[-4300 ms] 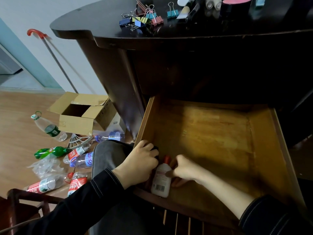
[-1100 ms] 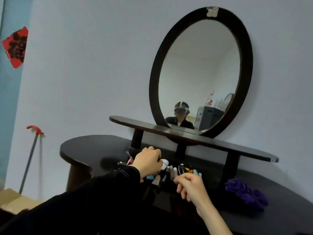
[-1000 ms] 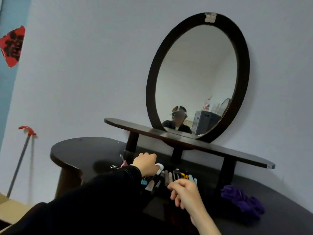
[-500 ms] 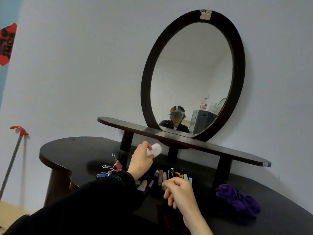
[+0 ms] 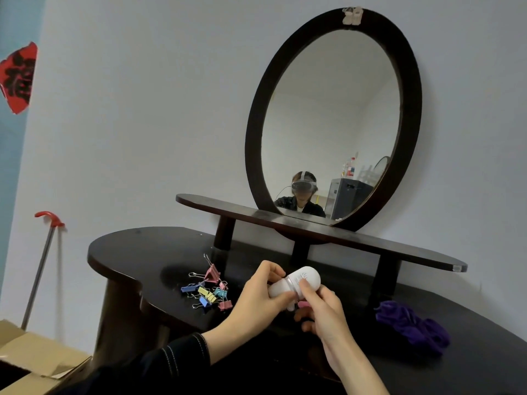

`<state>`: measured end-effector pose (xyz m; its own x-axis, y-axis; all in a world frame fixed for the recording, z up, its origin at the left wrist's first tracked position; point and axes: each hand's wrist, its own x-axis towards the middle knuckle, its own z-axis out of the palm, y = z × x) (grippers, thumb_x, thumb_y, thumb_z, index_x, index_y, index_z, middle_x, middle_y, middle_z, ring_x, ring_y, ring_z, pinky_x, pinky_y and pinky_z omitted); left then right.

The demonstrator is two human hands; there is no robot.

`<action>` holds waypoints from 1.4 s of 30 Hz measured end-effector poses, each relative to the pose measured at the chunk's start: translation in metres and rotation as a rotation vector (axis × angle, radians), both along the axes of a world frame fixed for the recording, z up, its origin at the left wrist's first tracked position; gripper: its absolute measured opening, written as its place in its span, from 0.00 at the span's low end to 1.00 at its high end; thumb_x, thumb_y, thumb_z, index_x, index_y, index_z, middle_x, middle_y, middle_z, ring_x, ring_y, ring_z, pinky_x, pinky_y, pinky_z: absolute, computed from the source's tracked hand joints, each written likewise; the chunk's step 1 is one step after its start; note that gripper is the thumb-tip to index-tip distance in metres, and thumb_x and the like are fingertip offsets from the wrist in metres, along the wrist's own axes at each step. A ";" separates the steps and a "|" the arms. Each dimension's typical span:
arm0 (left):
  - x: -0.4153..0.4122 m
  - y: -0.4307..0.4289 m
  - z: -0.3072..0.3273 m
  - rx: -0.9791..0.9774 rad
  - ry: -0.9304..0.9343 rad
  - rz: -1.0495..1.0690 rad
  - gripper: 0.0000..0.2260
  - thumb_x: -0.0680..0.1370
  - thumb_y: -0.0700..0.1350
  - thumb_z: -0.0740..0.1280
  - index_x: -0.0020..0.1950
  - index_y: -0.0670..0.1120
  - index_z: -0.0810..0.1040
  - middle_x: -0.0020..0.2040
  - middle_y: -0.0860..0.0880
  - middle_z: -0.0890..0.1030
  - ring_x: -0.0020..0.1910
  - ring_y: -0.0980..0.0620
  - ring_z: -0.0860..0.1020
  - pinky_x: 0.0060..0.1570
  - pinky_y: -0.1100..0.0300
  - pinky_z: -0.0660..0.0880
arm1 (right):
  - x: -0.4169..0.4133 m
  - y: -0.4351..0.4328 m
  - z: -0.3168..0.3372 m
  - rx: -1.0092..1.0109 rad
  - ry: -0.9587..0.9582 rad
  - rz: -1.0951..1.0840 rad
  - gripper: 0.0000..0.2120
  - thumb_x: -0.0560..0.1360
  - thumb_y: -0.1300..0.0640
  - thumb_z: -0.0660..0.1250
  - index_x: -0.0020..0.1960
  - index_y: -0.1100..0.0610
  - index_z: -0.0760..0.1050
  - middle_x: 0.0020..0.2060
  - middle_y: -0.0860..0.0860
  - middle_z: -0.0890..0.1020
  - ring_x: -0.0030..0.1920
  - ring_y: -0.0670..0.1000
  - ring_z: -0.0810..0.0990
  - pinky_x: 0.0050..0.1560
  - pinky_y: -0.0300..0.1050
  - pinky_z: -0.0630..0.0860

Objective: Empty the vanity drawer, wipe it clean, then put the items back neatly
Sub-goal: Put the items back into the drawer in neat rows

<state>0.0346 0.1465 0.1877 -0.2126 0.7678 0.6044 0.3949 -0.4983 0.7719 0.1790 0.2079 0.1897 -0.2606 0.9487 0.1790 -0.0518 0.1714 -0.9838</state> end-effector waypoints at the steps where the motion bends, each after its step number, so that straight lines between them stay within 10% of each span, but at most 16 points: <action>1: -0.002 0.001 -0.001 0.009 0.003 0.010 0.13 0.75 0.44 0.73 0.54 0.52 0.72 0.47 0.51 0.80 0.44 0.50 0.80 0.44 0.57 0.80 | 0.002 0.000 0.000 -0.001 0.029 -0.027 0.14 0.80 0.46 0.68 0.56 0.56 0.79 0.44 0.62 0.84 0.31 0.50 0.80 0.26 0.41 0.72; 13: -0.047 0.013 -0.006 0.064 0.643 0.327 0.05 0.76 0.51 0.66 0.50 0.54 0.72 0.45 0.59 0.73 0.46 0.57 0.71 0.46 0.56 0.74 | 0.014 0.001 -0.004 0.018 0.115 -0.335 0.12 0.80 0.50 0.66 0.50 0.61 0.77 0.40 0.58 0.81 0.31 0.51 0.77 0.21 0.37 0.67; 17: -0.042 0.023 -0.012 -0.093 0.931 0.351 0.17 0.74 0.65 0.63 0.54 0.54 0.74 0.51 0.57 0.74 0.51 0.54 0.71 0.50 0.57 0.71 | 0.016 -0.001 -0.004 -0.002 0.071 -0.260 0.09 0.79 0.50 0.67 0.48 0.56 0.78 0.37 0.54 0.81 0.33 0.50 0.79 0.20 0.35 0.67; 30: 0.009 0.040 -0.004 0.123 1.110 0.285 0.14 0.78 0.59 0.59 0.58 0.53 0.72 0.54 0.54 0.73 0.53 0.51 0.71 0.49 0.57 0.68 | 0.089 0.029 -0.002 -0.085 0.178 -0.441 0.11 0.79 0.48 0.68 0.47 0.56 0.76 0.40 0.61 0.80 0.28 0.52 0.76 0.18 0.36 0.65; 36: 0.073 0.094 0.024 -0.260 1.102 0.178 0.20 0.78 0.62 0.62 0.63 0.53 0.74 0.61 0.46 0.76 0.62 0.44 0.70 0.59 0.46 0.69 | 0.103 0.031 -0.001 -0.099 0.259 -0.473 0.11 0.80 0.48 0.67 0.47 0.55 0.76 0.40 0.60 0.81 0.28 0.51 0.75 0.18 0.37 0.66; 42: 0.099 0.111 0.011 -0.228 1.242 0.213 0.13 0.77 0.52 0.64 0.59 0.48 0.77 0.57 0.44 0.77 0.60 0.42 0.71 0.57 0.47 0.67 | 0.107 0.034 -0.001 -0.085 0.159 -0.431 0.10 0.79 0.48 0.69 0.46 0.53 0.76 0.39 0.58 0.81 0.26 0.49 0.77 0.20 0.38 0.67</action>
